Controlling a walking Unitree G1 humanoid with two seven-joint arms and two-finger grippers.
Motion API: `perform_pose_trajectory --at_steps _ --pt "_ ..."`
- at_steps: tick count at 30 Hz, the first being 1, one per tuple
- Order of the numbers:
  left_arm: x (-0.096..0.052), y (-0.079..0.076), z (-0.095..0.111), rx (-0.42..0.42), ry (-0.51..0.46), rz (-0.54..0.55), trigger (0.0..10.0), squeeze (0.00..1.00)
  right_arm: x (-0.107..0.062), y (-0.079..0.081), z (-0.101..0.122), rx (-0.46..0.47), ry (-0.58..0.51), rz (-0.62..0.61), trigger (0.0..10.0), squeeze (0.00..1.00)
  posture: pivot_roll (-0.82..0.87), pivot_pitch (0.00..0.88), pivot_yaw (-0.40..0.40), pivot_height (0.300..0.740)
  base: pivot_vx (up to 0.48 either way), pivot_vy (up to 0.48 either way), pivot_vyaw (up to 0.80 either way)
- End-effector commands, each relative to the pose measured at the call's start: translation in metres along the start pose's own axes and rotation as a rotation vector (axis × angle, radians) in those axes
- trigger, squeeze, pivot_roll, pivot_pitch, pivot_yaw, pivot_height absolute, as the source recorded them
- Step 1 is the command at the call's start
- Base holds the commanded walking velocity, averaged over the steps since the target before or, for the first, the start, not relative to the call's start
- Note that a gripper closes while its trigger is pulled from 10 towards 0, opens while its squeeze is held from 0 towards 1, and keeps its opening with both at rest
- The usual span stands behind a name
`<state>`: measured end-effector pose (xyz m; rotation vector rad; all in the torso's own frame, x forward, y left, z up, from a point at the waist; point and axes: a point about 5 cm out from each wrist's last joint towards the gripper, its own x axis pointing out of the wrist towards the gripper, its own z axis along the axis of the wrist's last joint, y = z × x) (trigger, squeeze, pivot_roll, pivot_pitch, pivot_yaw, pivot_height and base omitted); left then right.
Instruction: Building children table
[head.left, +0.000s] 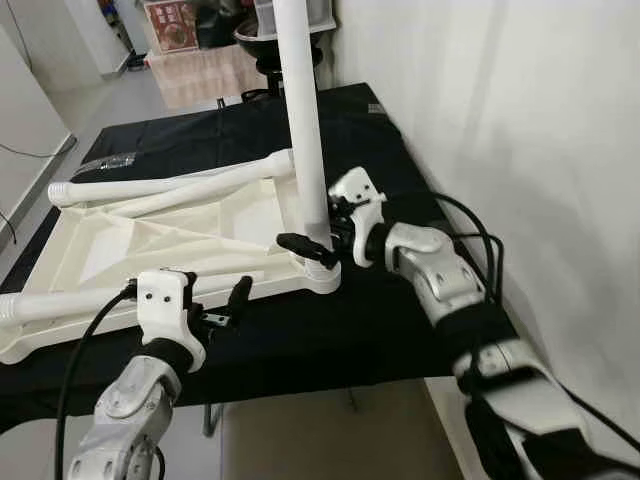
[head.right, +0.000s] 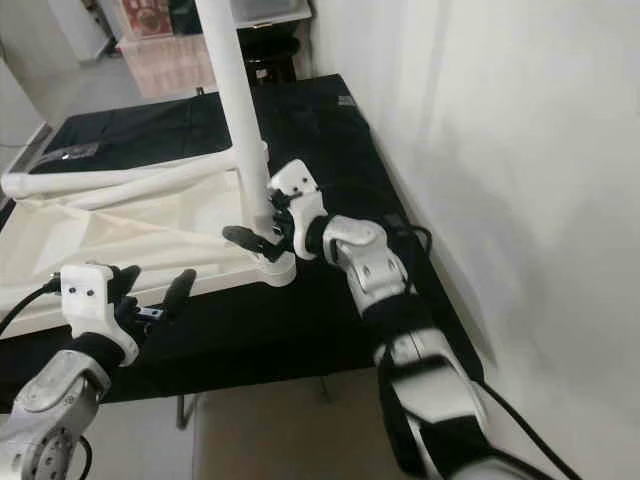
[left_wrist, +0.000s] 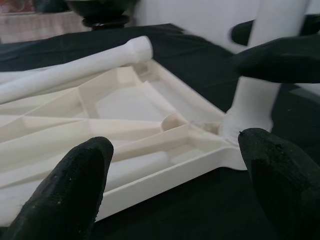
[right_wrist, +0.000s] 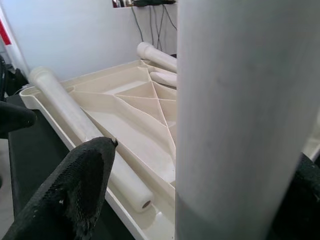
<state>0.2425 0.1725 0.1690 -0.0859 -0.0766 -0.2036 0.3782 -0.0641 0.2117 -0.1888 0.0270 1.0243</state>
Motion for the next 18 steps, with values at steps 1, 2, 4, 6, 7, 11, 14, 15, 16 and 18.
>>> perform_pose_trajectory --at_steps 1,2,4,6,7,11,14,15,16,18 --pt "-0.004 0.0 -0.001 0.009 0.017 -0.036 10.0 0.0 0.013 0.011 -0.002 -0.001 0.008 0.089 10.0 0.0 0.01 0.119 0.081 0.74 0.0 0.0 0.0" --pt "-0.004 0.0 -0.001 0.009 0.017 -0.036 10.0 0.0 0.013 0.011 -0.002 -0.001 0.008 0.089 10.0 0.0 0.01 0.119 0.081 0.74 0.0 0.0 0.0" --pt "-0.007 -0.004 0.0 0.005 0.018 -0.086 10.0 0.0 0.018 0.013 -0.001 -0.015 0.023 0.129 10.0 0.0 0.02 0.127 0.078 0.74 0.0 0.0 0.0" --pt "-0.011 -0.008 0.001 -0.009 0.022 -0.152 10.0 0.0 0.022 0.018 -0.002 -0.035 0.045 0.181 10.0 0.0 0.03 0.136 0.076 0.74 0.0 0.0 0.0" --pt "-0.011 -0.008 0.001 -0.009 0.022 -0.152 10.0 0.0 0.022 0.018 -0.002 -0.035 0.045 0.181 10.0 0.0 0.03 0.136 0.076 0.74 0.0 0.0 0.0" --pt "-0.014 -0.011 0.001 -0.022 0.033 -0.214 10.0 0.0 0.026 0.021 -0.007 -0.05 0.076 0.232 4.0 0.0 0.04 0.147 0.073 0.74 0.0 0.0 0.0" --pt "-0.015 -0.011 0.001 -0.034 0.034 -0.221 10.0 0.0 0.028 0.021 -0.007 -0.041 0.075 0.237 0.0 0.0 0.04 0.152 0.073 0.74 0.0 0.0 0.0" --pt "-0.015 -0.011 0.001 -0.039 0.034 -0.221 10.0 0.0 0.029 0.021 -0.007 -0.039 0.076 0.237 0.0 0.0 0.04 0.152 0.073 0.74 0.0 0.0 0.0" --pt "-0.016 -0.01 0.001 -0.041 0.036 -0.216 10.0 0.0 0.03 0.021 -0.007 -0.043 0.08 0.233 0.0 0.0 0.04 0.147 0.079 0.74 0.0 0.0 0.0" --pt "-0.016 -0.009 0.001 -0.042 0.035 -0.211 10.0 0.0 0.03 0.02 -0.007 -0.046 0.08 0.219 0.0 0.0 0.03 0.146 0.08 0.74 0.0 0.0 0.0"
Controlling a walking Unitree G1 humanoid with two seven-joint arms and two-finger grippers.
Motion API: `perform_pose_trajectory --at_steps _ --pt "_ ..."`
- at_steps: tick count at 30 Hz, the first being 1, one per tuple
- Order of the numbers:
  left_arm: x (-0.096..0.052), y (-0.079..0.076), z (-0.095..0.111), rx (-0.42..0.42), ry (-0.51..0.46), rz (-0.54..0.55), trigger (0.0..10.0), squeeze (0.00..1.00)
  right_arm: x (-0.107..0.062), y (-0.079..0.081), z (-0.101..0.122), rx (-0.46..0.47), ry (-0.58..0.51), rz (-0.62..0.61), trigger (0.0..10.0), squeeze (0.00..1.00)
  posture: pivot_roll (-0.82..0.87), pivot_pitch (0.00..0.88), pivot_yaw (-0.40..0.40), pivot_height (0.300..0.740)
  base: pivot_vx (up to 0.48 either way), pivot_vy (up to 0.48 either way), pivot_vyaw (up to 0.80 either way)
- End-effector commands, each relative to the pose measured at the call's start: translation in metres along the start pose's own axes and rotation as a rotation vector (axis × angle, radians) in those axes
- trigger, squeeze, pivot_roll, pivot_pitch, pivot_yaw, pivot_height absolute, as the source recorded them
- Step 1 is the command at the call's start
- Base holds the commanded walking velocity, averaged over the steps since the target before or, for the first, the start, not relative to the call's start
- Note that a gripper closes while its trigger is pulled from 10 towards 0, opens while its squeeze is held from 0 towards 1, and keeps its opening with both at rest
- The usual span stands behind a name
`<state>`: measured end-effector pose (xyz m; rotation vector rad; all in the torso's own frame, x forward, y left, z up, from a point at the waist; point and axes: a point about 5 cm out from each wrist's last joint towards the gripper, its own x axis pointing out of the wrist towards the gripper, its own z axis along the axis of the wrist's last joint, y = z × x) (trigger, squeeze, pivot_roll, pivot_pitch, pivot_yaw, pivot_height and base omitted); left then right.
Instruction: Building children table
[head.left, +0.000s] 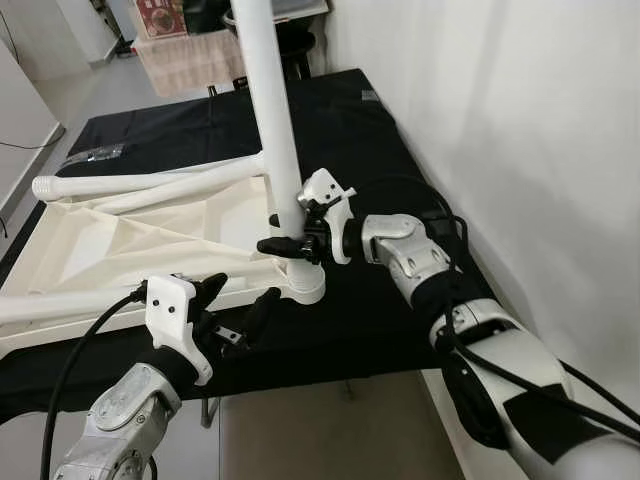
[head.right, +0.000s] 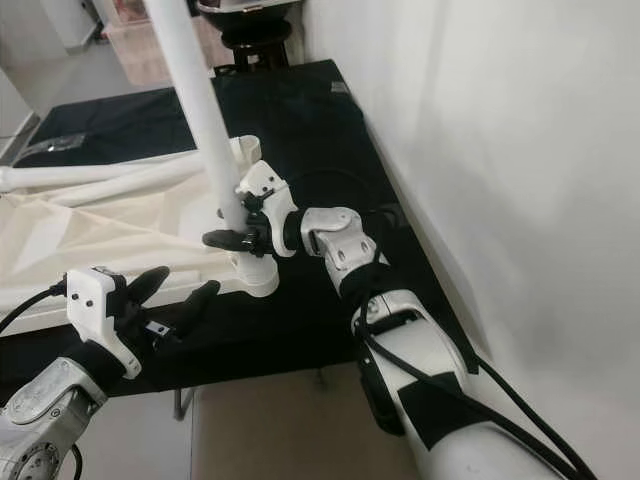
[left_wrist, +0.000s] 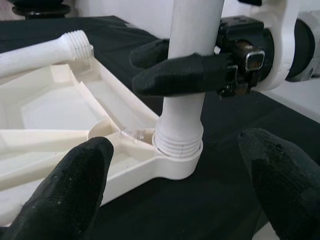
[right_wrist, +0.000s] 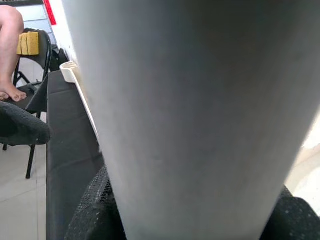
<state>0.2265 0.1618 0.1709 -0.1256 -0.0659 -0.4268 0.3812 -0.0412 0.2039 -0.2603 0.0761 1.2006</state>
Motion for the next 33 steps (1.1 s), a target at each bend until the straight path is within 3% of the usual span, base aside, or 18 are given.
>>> perform_pose_trajectory --at_steps 1,4,7,9,10,11,12,14,19,26,27,28,30,31,32,33 --pt "-0.003 0.004 -0.001 0.006 0.021 0.011 10.0 0.0 0.01 0.008 -0.002 -0.001 0.021 0.038 0.0 0.0 0.03 0.146 0.08 0.74 0.0 0.0 0.0" --pt "-0.003 0.005 -0.002 0.006 0.02 0.015 10.0 0.0 0.008 0.004 -0.001 -0.017 0.035 0.003 0.0 0.0 0.02 0.141 0.074 0.74 0.0 0.0 0.0" --pt "-0.001 0.006 -0.003 0.005 0.015 0.016 10.0 0.0 -0.01 -0.011 -0.013 -0.047 0.135 -0.137 0.0 0.0 -0.01 0.142 0.059 0.74 0.0 0.0 0.0" --pt "-0.001 0.006 -0.003 0.005 0.015 0.016 10.0 0.0 -0.01 -0.011 -0.013 -0.047 0.135 -0.137 0.0 0.0 -0.01 0.142 0.059 0.74 0.0 0.0 0.0" --pt "-0.001 0.007 -0.003 0.002 0.014 0.018 10.0 0.0 -0.024 -0.022 -0.031 0.016 0.225 -0.482 0.0 0.0 -0.03 0.141 0.038 0.74 0.0 0.0 0.0" --pt "-0.002 0.009 -0.003 -0.002 0.012 0.021 10.0 0.0 -0.027 -0.001 -0.045 0.064 0.231 -0.593 0.0 0.0 -0.03 0.152 0.043 0.74 0.0 0.0 0.0" --pt "-0.002 0.009 -0.003 -0.002 0.012 0.021 10.0 0.0 -0.027 -0.001 -0.045 0.064 0.231 -0.593 0.0 0.0 -0.03 0.152 0.043 0.74 0.0 0.0 0.0" --pt "-0.002 0.011 -0.002 -0.007 0.011 0.023 10.0 0.0 -0.043 0.028 -0.053 0.134 0.22 -0.723 0.0 0.0 -0.03 0.152 0.043 0.74 0.0 0.0 0.0" --pt "0.0 0.014 -0.003 -0.013 0.013 0.019 10.0 0.0 -0.049 0.017 -0.06 0.085 0.217 -0.739 0.0 0.0 -0.02 0.12 0.086 0.74 0.0 0.0 0.0" --pt "0.002 0.014 -0.002 -0.007 0.017 0.007 10.0 0.0 -0.036 0.016 -0.055 0.115 0.196 -0.69 0.0 0.0 -0.03 0.114 0.095 0.74 0.0 0.0 0.0" --pt "0.002 0.015 -0.002 -0.009 0.011 0.018 10.0 0.0 -0.035 0.014 -0.054 0.097 0.204 -0.683 8.1 0.0 -0.03 0.107 0.099 0.74 0.0 0.0 0.0" --pt "0.003 0.015 -0.002 -0.011 0.008 0.023 10.0 0.0 -0.033 0.011 -0.051 0.091 0.192 -0.675 10.0 0.0 -0.02 0.106 0.098 0.74 0.0 0.0 0.0" --pt "0.003 0.015 -0.002 -0.012 0.006 0.026 10.0 0.0 -0.033 0.01 -0.048 0.09 0.185 -0.674 10.0 0.0 -0.02 0.106 0.098 0.74 0.0 0.0 0.0" --pt "0.004 0.015 -0.002 -0.014 0.005 0.022 10.0 0.0 -0.032 0.01 -0.038 0.099 0.138 -0.614 10.0 1.0 -0.03 0.103 0.097 0.74 0.0 0.0 0.0" --pt "0.005 0.015 -0.003 -0.016 0.006 0.017 10.0 0.0 -0.029 0.01 -0.029 0.081 0.086 -0.532 10.0 1.0 -0.03 0.102 0.097 0.74 0.0 0.0 0.0" --pt "0.005 0.015 -0.003 -0.016 0.006 0.017 10.0 0.0 -0.029 0.01 -0.029 0.081 0.086 -0.532 10.0 1.0 -0.03 0.102 0.097 0.74 0.0 0.0 0.0"
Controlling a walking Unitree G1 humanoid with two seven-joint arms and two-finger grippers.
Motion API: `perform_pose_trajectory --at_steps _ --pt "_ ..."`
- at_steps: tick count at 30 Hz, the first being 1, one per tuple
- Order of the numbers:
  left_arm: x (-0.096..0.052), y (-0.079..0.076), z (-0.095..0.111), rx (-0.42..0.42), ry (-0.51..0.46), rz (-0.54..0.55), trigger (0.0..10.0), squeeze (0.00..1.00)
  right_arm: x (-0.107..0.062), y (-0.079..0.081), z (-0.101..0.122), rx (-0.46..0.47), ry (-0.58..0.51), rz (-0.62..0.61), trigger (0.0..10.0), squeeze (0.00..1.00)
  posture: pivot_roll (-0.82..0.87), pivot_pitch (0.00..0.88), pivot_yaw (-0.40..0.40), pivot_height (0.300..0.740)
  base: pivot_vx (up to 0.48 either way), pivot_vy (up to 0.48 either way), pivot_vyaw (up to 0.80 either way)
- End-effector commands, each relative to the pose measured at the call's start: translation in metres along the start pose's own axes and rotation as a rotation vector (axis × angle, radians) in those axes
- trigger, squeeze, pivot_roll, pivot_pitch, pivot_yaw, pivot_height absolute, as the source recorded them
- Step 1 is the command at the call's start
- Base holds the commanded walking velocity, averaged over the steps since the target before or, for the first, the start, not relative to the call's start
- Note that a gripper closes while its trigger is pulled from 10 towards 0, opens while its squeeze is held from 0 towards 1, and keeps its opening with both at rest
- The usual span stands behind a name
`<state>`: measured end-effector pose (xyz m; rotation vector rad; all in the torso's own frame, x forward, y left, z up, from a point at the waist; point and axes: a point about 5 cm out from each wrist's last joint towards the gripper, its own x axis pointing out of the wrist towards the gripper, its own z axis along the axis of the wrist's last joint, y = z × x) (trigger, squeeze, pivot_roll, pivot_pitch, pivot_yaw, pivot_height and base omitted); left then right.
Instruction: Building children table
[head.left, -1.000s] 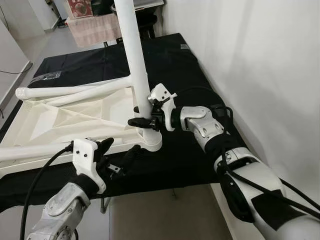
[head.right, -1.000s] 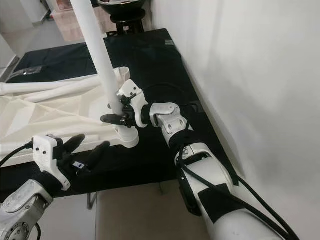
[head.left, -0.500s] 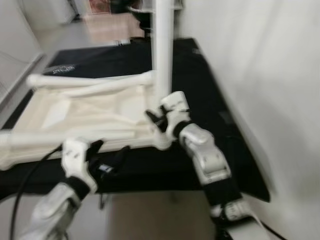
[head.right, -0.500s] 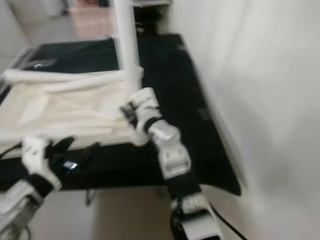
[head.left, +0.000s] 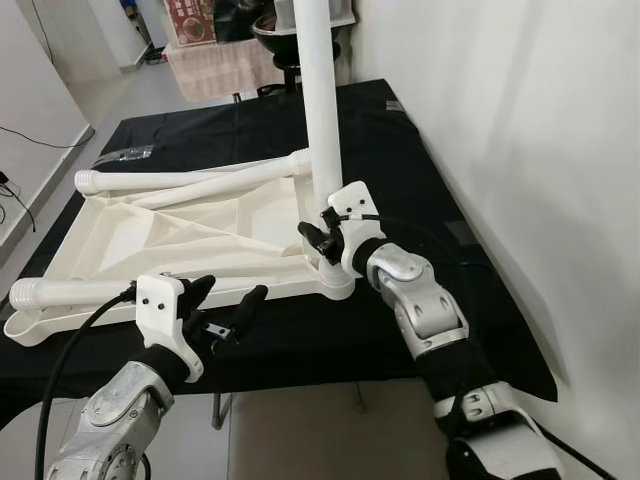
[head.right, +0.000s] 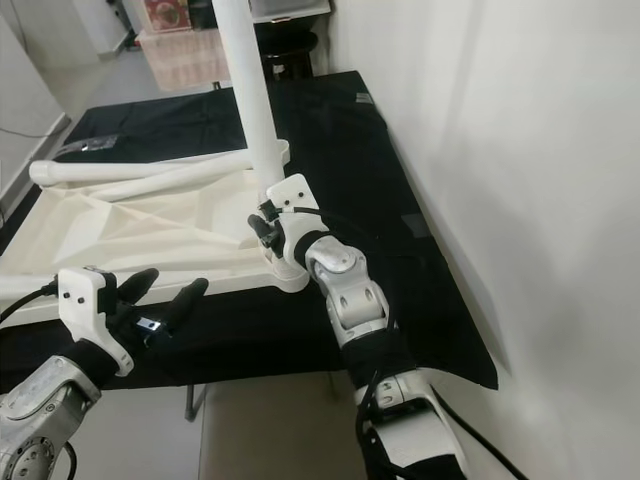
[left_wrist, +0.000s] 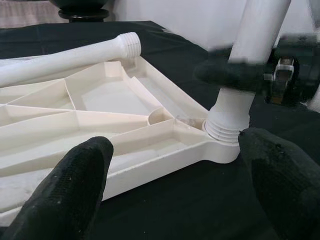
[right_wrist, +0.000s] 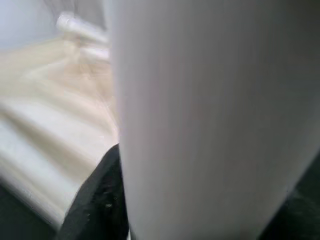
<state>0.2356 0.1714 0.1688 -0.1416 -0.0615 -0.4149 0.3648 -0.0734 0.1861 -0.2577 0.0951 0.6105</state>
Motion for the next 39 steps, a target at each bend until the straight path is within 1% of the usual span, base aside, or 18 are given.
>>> perform_pose_trajectory --at_steps 1,3,4,5,6,9,13,19,20,27,29,30,32,34,35,37,38,39 --pt "0.0 0.003 -0.002 0.0 0.006 0.005 10.0 0.0 0.001 0.004 -0.005 0.02 0.015 0.049 10.0 1.0 -0.03 0.102 0.097 0.74 0.0 0.0 0.0" --pt "0.001 0.003 -0.002 -0.002 0.006 0.001 10.0 0.0 0.002 0.004 0.001 0.009 -0.02 0.108 10.0 1.0 -0.03 0.102 0.097 0.74 0.0 0.0 0.0" --pt "0.002 0.002 -0.002 -0.005 0.005 -0.003 10.0 0.0 0.005 0.003 0.008 -0.021 -0.062 0.195 10.0 0.97 -0.03 0.101 0.096 0.74 0.0 0.0 0.0" --pt "0.002 0.002 -0.002 -0.007 0.003 -0.005 10.0 0.0 0.009 0.002 0.012 -0.064 -0.079 0.299 10.0 0.0 -0.02 0.098 0.089 0.74 0.0 0.0 0.0" --pt "0.002 0.002 -0.002 -0.007 0.003 -0.005 10.0 0.0 0.009 0.002 0.012 -0.064 -0.079 0.299 10.0 0.0 -0.02 0.098 0.089 0.74 0.0 0.0 0.0" --pt "0.003 0.001 -0.002 -0.01 0.001 -0.007 10.0 0.0 0.014 0.0 0.019 -0.105 -0.082 0.417 10.0 0.0 -0.02 0.095 0.086 0.74 0.0 0.0 0.0" --pt "0.003 0.0 -0.002 -0.011 -0.002 -0.008 10.0 0.0 0.02 0.001 0.033 -0.067 -0.113 0.499 10.0 0.0 -0.01 0.099 0.084 0.74 0.0 0.0 0.0" --pt "0.003 -0.001 -0.002 -0.01 -0.003 -0.009 10.0 0.0 0.022 0.003 0.038 -0.038 -0.127 0.541 10.0 0.0 -0.02 0.1 0.084 0.74 0.0 0.0 0.0" --pt "0.003 -0.001 -0.002 -0.011 -0.004 -0.009 10.0 0.0 0.023 0.003 0.039 -0.028 -0.124 0.561 0.0 0.0 -0.02 0.102 0.082 0.74 0.0 0.0 0.0" --pt "0.003 -0.001 -0.002 -0.013 -0.005 -0.008 10.0 0.0 0.022 0.003 0.032 -0.014 -0.103 0.589 0.0 0.0 -0.02 0.104 0.08 0.74 0.0 0.0 0.0" --pt "0.003 -0.001 -0.003 -0.016 -0.006 -0.008 10.0 0.0 0.021 -0.01 0.016 -0.02 -0.045 0.476 0.0 0.0 -0.03 0.117 0.073 0.74 0.0 0.0 0.0" --pt "0.003 -0.001 -0.003 -0.016 -0.006 -0.008 10.0 0.0 0.021 -0.01 0.016 -0.02 -0.045 0.476 0.0 0.0 -0.03 0.117 0.073 0.74 0.0 0.0 0.0" --pt "0.003 0.0 -0.003 -0.018 -0.005 -0.008 10.0 0.0 0.022 -0.013 0.007 -0.027 -0.002 0.358 0.0 0.0 -0.04 0.126 0.07 0.74 0.0 0.0 0.0" --pt "0.003 0.0 -0.003 -0.018 -0.005 -0.008 10.0 0.0 0.022 -0.013 0.007 -0.027 -0.002 0.358 0.0 0.0 -0.04 0.126 0.07 0.74 0.0 0.0 0.0" --pt "0.002 0.001 -0.002 -0.012 -0.001 -0.013 10.0 0.0 0.026 -0.016 -0.001 0.084 0.032 0.056 0.0 0.0 -0.04 0.136 0.06 0.74 0.0 0.0 0.0" --pt "0.002 0.001 -0.002 -0.012 -0.001 -0.013 10.0 0.0 0.026 -0.016 -0.001 0.084 0.032 0.056 0.0 0.0 -0.04 0.136 0.06 0.74 0.0 0.0 0.0" --pt "0.001 0.002 -0.002 -0.018 -0.001 -0.012 10.0 0.0 0.019 0.007 -0.013 0.106 0.051 -0.019 0.0 0.0 -0.04 0.149 0.078 0.74 0.0 0.0 0.0" --pt "0.001 0.002 -0.002 -0.018 -0.001 -0.012 10.0 0.0 0.019 0.007 -0.013 0.106 0.051 -0.019 0.0 0.0 -0.04 0.149 0.078 0.74 0.0 0.0 0.0"
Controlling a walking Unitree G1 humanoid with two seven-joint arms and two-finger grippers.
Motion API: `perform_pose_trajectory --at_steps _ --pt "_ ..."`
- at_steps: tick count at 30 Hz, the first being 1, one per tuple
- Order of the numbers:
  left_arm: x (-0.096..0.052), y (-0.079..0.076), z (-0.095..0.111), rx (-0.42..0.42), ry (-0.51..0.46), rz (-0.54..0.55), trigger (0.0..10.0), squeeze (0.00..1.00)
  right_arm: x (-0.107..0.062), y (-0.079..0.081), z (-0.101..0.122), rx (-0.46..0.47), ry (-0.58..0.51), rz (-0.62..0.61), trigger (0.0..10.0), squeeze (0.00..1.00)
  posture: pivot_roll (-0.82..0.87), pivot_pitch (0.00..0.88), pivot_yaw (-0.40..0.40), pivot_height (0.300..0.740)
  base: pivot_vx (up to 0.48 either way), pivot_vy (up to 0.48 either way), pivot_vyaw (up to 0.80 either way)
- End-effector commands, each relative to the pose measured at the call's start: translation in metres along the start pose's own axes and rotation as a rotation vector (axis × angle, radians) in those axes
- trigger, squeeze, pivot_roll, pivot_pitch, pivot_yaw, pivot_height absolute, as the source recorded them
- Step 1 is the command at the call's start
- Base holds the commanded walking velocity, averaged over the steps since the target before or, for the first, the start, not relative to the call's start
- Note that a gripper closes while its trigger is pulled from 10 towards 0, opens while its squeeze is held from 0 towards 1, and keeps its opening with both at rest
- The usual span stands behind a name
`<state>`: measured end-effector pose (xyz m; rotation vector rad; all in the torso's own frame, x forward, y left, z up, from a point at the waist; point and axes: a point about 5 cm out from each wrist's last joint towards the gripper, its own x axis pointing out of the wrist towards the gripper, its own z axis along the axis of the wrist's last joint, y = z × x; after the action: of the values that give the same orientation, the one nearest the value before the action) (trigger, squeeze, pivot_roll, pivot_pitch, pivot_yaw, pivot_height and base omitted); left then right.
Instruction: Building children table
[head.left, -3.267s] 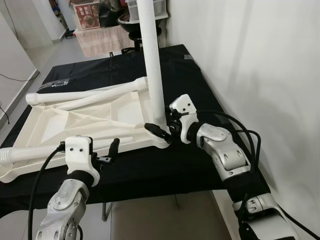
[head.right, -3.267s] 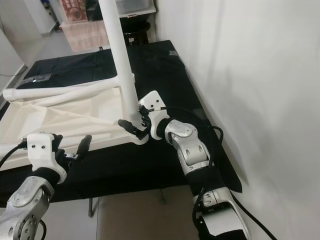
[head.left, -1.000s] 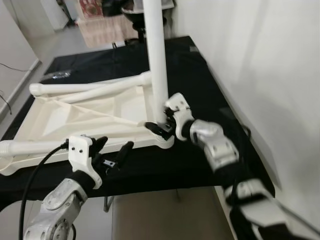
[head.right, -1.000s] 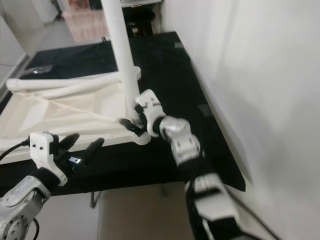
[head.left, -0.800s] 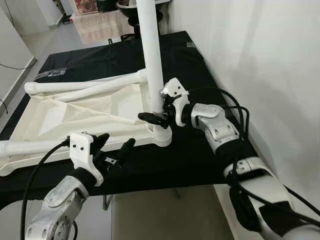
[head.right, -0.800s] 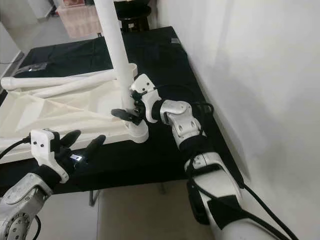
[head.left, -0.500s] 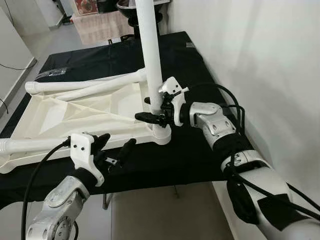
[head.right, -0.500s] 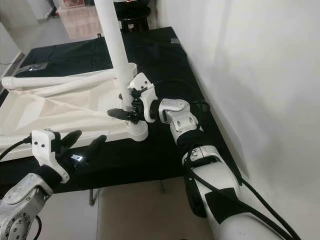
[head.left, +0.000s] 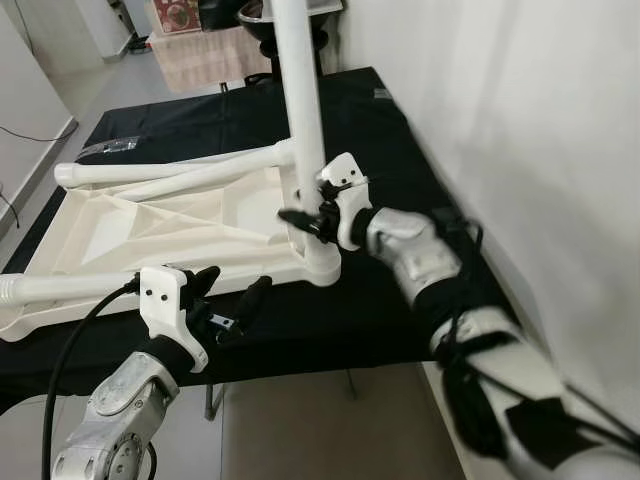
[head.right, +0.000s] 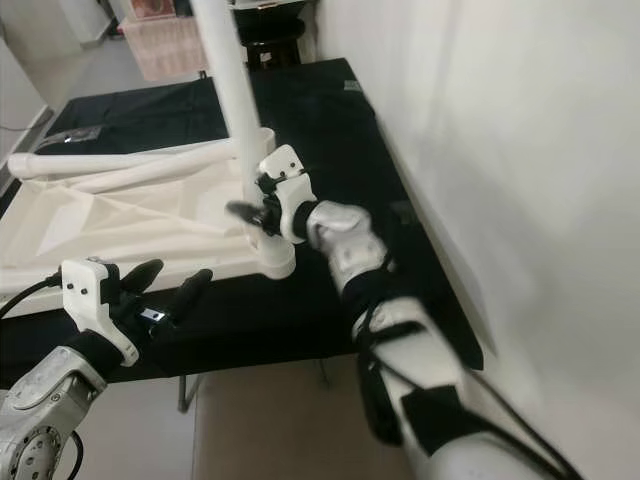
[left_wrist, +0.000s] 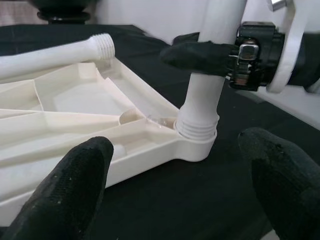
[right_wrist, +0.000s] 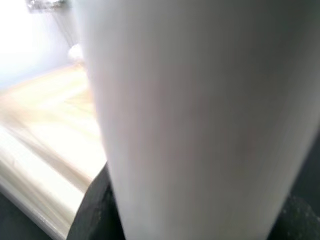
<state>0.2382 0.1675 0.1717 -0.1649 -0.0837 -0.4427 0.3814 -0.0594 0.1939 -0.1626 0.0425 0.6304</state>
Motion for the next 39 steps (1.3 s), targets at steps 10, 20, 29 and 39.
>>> perform_pose_trajectory --at_steps 10,20,29,39 --pt "-0.001 0.007 -0.004 -0.001 0.027 0.011 10.0 0.0 -0.008 0.019 -0.028 -0.003 0.12 -0.114 0.0 0.0 -0.03 0.106 0.101 0.74 0.0 0.0 0.0" --pt "-0.001 0.009 -0.004 -0.002 0.02 0.023 10.0 0.0 -0.005 -0.005 0.007 -0.036 -0.041 0.157 10.0 1.0 -0.02 0.098 0.098 0.74 0.0 0.0 0.0" --pt "0.0 0.007 -0.004 -0.002 0.009 0.031 10.0 0.0 -0.002 -0.001 0.014 -0.11 -0.014 0.483 10.0 0.0 -0.01 0.097 0.084 0.74 0.0 0.0 0.0" --pt "0.001 0.006 -0.004 -0.003 0.006 0.03 10.0 0.0 0.004 -0.002 0.02 -0.087 -0.011 0.527 0.0 0.0 -0.01 0.102 0.073 0.74 0.0 0.0 0.0"
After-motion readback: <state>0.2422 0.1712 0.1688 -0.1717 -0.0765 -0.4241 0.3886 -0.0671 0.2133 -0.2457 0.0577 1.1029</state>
